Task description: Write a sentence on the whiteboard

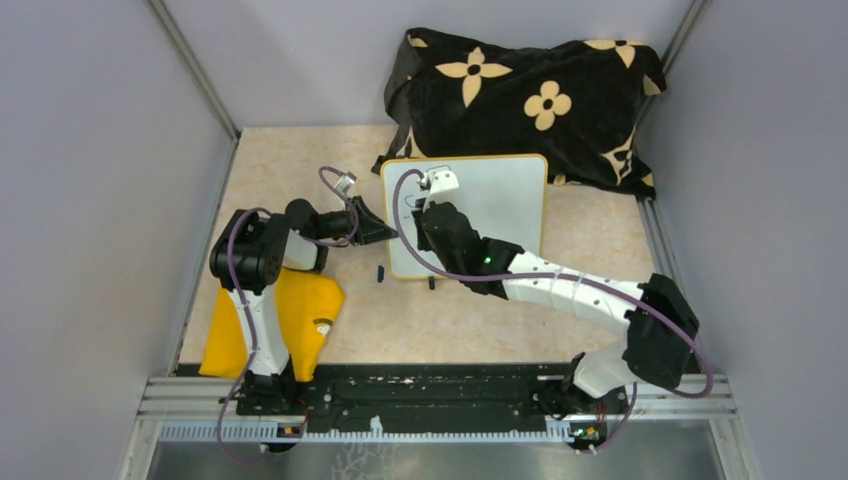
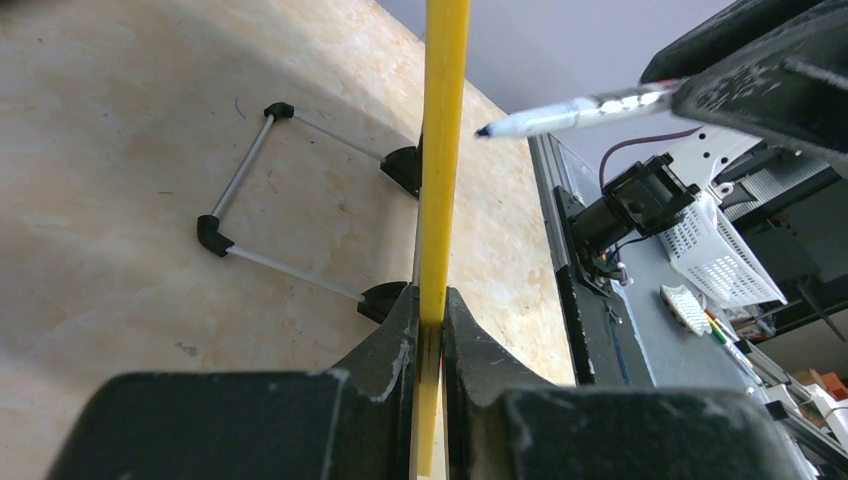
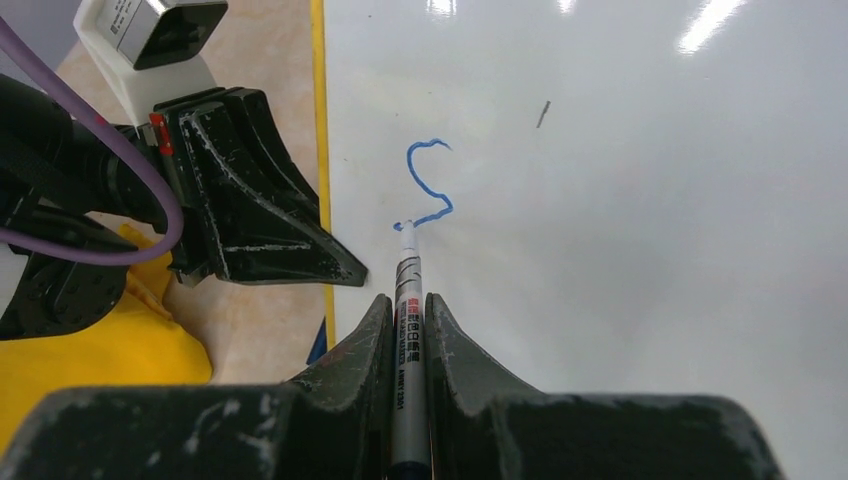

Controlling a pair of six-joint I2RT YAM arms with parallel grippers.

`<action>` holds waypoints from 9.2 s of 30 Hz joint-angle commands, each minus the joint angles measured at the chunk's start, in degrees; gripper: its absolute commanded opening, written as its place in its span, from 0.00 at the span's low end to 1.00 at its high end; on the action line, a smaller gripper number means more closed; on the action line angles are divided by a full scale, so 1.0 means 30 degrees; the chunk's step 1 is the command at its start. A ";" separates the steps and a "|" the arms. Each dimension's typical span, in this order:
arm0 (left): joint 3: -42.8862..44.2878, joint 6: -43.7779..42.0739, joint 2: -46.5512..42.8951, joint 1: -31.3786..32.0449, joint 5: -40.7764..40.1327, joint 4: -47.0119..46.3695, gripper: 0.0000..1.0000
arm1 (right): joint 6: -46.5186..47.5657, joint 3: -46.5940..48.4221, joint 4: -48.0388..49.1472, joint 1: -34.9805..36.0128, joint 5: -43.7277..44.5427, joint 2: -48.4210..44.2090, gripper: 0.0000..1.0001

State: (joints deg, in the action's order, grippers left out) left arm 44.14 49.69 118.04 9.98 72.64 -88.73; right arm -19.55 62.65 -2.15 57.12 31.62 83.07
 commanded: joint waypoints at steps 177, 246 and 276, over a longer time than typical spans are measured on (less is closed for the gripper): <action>0.0228 0.0267 0.0696 0.0190 0.0249 -0.4642 0.00 | 0.0281 -0.0971 0.1195 -0.2079 0.1546 -0.1787 0.00; 0.0257 0.0328 0.0755 0.0190 0.0249 -0.4634 0.00 | -0.0246 -0.2308 0.0568 -0.2400 0.0646 -0.4662 0.00; 0.0273 0.0370 0.0806 0.0190 0.0249 -0.4635 0.00 | -0.0232 -0.2279 0.1455 -0.2715 0.0915 -0.3455 0.00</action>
State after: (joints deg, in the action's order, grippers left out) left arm 44.56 50.33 118.52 9.98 73.12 -88.77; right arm -20.03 53.71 0.60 49.63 33.34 72.40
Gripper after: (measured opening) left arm 0.136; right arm 0.119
